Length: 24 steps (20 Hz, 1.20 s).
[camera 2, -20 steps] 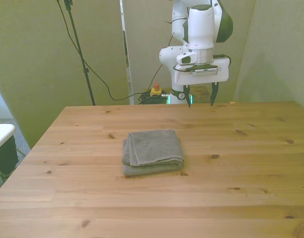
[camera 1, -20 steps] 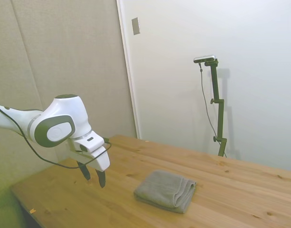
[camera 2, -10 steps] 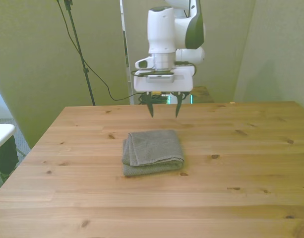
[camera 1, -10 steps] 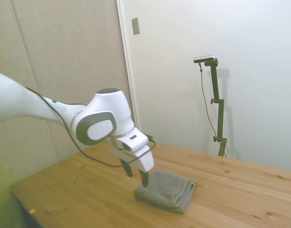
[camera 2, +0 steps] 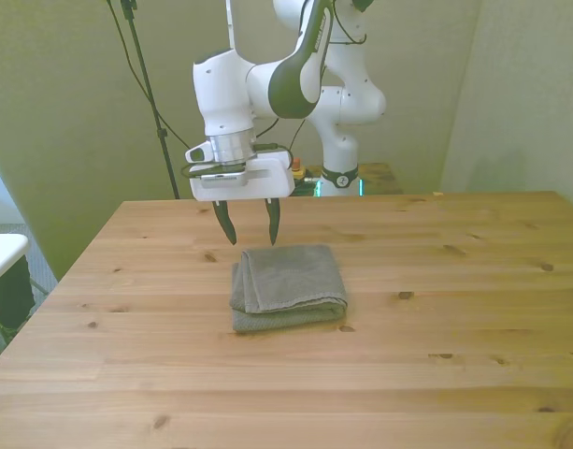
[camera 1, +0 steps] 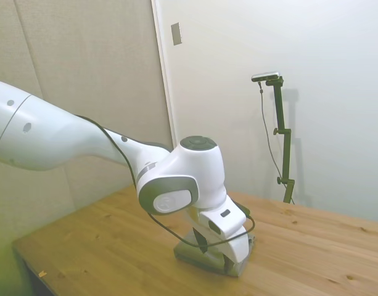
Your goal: Unfold the towel
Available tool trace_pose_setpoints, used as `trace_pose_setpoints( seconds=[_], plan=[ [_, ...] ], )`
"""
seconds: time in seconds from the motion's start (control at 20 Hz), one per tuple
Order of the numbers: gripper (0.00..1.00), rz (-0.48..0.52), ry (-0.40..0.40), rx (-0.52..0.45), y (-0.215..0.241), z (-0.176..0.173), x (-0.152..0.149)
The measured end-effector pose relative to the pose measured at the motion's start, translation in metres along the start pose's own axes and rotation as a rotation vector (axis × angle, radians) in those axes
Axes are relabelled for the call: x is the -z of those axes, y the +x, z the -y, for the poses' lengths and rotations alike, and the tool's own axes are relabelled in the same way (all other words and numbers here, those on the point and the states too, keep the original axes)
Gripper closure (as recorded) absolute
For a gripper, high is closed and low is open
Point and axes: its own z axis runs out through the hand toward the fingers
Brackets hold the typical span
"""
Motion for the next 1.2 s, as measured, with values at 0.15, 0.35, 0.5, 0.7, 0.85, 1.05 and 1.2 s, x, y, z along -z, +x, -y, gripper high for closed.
trace_pose_setpoints(
  seconds=[0.15, 0.35, 0.5, 0.7, 0.85, 1.05, 1.2],
  plan=[
    [0.00, 0.020, 0.047, 0.000, 0.006, -0.012, -0.006],
    [0.00, 0.036, 0.145, 0.007, 0.010, -0.015, -0.012],
    [0.00, 0.053, 0.198, 0.027, 0.008, -0.012, -0.020],
    [1.00, 0.080, 0.220, 0.047, 0.003, -0.006, -0.035],
    [1.00, 0.082, 0.226, 0.050, 0.002, -0.006, -0.037],
    [1.00, 0.082, 0.226, 0.051, 0.002, -0.005, -0.037],
    [1.00, 0.083, 0.225, 0.052, 0.002, -0.006, -0.038]
  ],
)
